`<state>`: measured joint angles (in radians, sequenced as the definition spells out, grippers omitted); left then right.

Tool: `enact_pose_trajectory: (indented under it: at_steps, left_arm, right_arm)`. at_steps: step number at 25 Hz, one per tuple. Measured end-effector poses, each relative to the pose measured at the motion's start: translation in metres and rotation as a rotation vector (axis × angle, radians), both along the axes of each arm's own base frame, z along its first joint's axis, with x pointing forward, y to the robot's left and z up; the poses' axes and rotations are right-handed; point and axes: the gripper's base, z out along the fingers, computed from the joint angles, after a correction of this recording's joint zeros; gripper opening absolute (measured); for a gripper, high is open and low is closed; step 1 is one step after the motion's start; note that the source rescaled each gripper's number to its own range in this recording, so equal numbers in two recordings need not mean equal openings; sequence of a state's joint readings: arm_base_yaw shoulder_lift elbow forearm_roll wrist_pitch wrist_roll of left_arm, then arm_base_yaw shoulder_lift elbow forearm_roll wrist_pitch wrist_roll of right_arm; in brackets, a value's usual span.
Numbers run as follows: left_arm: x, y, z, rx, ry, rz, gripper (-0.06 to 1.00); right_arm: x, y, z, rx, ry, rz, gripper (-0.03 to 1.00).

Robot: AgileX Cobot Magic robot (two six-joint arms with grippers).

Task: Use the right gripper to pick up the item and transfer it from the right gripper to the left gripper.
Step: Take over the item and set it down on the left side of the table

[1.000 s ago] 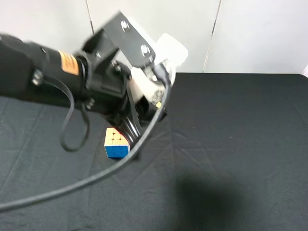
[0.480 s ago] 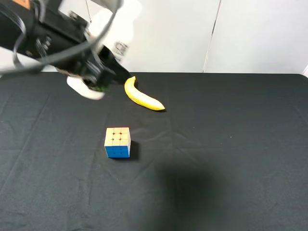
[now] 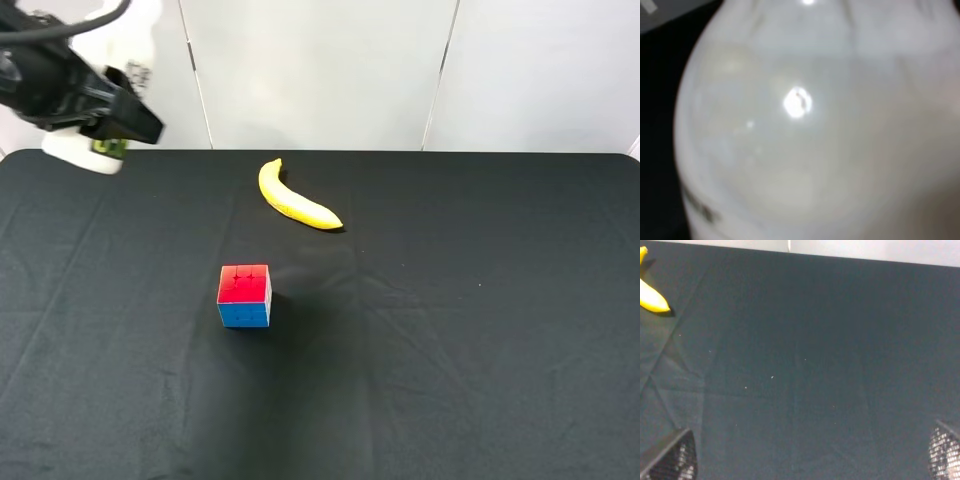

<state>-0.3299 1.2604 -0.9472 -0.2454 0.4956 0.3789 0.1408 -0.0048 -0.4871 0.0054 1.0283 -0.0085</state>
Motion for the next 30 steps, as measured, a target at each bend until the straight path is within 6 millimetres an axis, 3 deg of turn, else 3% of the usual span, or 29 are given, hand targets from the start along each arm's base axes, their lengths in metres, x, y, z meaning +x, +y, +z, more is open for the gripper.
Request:
enact_pose_trajectory:
  at_steps: [12,17,30]
  left_arm:
    - [0.015,0.062,-0.004,0.071,0.029,0.308,0.03]
    - [0.027,0.063,-0.022,0.087,0.095,0.345,0.03]
    - [0.060,0.058,-0.098,0.106,0.356,0.391,0.03]
  right_arm:
    - [0.000,0.000,0.000,0.000,0.000,0.000,1.00]
    - [0.000,0.000,0.000,0.000,0.000,0.000,1.00]
    - [0.000,0.000,0.000,0.000,0.000,0.000,1.00]
